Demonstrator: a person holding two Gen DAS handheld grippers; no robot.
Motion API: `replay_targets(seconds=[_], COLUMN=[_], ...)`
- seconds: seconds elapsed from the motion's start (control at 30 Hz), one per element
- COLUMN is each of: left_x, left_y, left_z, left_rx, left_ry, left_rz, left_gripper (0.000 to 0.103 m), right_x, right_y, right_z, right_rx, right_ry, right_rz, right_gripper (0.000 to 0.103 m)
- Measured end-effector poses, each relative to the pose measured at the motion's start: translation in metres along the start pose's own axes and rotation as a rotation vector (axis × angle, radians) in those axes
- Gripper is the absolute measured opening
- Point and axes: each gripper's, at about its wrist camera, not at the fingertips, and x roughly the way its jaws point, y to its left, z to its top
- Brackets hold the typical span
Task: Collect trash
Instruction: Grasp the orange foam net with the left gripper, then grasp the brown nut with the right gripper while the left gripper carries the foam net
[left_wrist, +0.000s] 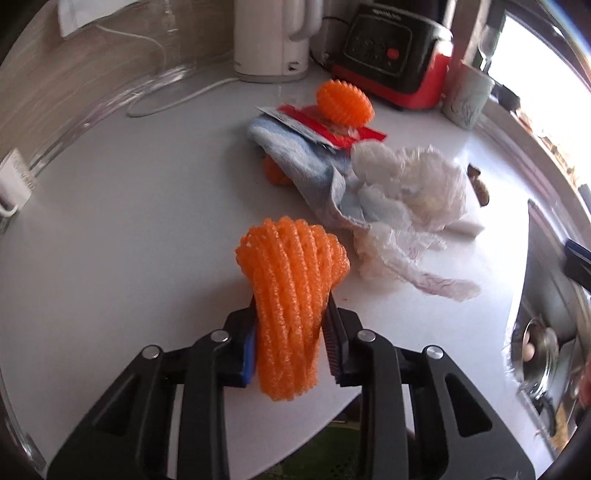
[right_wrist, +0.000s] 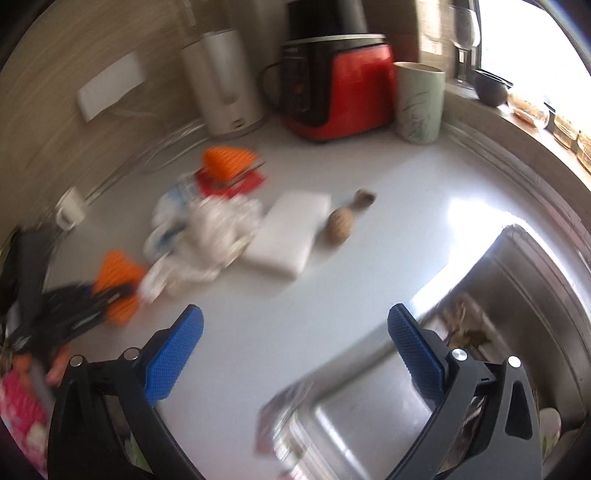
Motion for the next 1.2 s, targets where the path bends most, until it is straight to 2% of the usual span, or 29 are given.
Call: replay_targets(seconds=[0.1,0.17,0.27,0.5,0.57,0.6,0.67,0.8,0.93,1.07,1.2], left_x=[-0.014,-0.026,-0.043,-0.064,-0.069,-0.070,-0.074,-0.081,-0.094,-0.108,-0.121], left_y=[0.001,0.002,0.004,0.007,0.006,0.006,0.005,0.001,-0.005,-0.009,-0.012], left_z=[-0.003,-0.008,-0.017,-0.033,-0.038,-0.041,-0.046,-0.054,-0.063,-0.077,-0.099], left_rx=[-0.020,-0.035,-0.057,-0.087,-0.082,-0.080,-0.077,-0.068,-0.038,-0.009,0.022], left_ry=[-0.011,-0.019,-0.023,-0.025,-0.027,-0.026,-0.022,-0.024,-0.035,-0.041,-0.034], left_rz=[-0.002,0.001,0.008,0.026,0.033,0.035,0.031,0.024,0.006,-0.027,-0.078], left_gripper=[0.029,0.029,0.029,0.029,0.029,0.029,0.029,0.029,0.029,0.029,0.029], right_x=[0.025,0.049,0.076,0.111,0.116,0.116,0.116,0.109,0.081,0.035,-0.015], right_y=[-0.020,-0.030,-0.041,-0.038,-0.037,-0.036,-0.034,-0.039,-0.038,-0.016,0.018], right_z=[0.019,0.032,0.045,0.057,0.057,0.057,0.057,0.055,0.047,0.027,-0.007], right_rx=[0.013,0.004,0.017,0.009,0.003,-0.001,-0.012,0.016,0.038,0.009,-0.031], right_ry=[-0.014,-0.006,0.030,0.066,0.076,0.072,0.075,0.076,0.049,0.024,0.010], right_rz=[-0.033,-0.070,-0.080,-0.094,-0.102,-0.109,-0.119,-0.099,-0.071,-0.042,-0.004], right_gripper=[0.099,0.086,0.070,0.067,0.051,0.047,0.028,0.027,0.027,0.027,0.027])
